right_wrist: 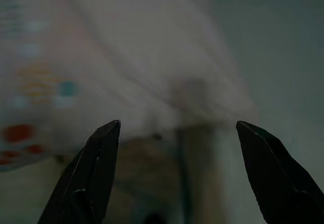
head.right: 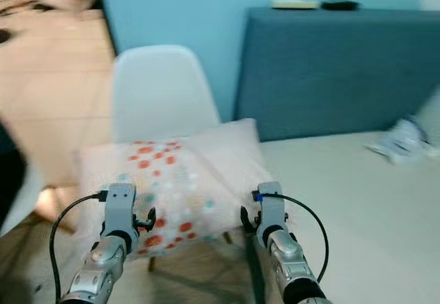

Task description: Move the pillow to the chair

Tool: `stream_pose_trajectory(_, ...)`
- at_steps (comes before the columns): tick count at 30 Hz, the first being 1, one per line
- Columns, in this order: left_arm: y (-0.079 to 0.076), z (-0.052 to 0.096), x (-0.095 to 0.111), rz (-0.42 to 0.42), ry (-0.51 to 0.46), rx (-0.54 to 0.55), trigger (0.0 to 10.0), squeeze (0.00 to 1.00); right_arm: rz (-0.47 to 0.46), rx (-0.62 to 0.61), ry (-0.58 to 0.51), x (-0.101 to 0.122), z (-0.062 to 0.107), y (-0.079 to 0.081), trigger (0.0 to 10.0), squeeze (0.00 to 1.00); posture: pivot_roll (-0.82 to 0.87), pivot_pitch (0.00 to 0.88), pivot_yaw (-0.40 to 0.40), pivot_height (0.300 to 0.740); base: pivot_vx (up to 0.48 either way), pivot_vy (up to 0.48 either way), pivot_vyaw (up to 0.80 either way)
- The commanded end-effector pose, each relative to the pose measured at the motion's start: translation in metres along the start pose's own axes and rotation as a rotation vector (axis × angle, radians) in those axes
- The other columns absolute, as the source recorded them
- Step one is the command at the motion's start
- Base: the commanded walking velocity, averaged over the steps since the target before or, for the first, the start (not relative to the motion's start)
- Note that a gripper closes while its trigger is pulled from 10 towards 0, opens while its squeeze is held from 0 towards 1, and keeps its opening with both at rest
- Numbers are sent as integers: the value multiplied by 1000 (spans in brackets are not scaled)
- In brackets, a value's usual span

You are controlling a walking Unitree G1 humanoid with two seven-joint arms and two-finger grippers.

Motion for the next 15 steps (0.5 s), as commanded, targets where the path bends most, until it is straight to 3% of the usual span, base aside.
stream_pose_trajectory(1, -5, 0, -5, -16, 22, -12, 10000, 0, -27, -3, 15, -5, 2, -1, 10000, 0, -48, 63, -59, 740, 0, 0, -800)
stream_pose_trajectory(15, -6, 1, -5, -19, 18, -3, 10000, 0, -36, 4, 30, -4, 1, 0, 10000, 0, -41, 66, -73, 740, 0, 0, -800)
Point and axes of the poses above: a point about 5 cm out from each wrist's last joint towards the gripper, its own z axis pointing back from the gripper into the wrist, its own x axis along the axis of the wrist's last joint, y = z × x, the point moved 2 cm from there along -z, pointing out of the wrist towards the gripper, and after that the axes turned 14 degrees about -z, right-handed, at the moved point
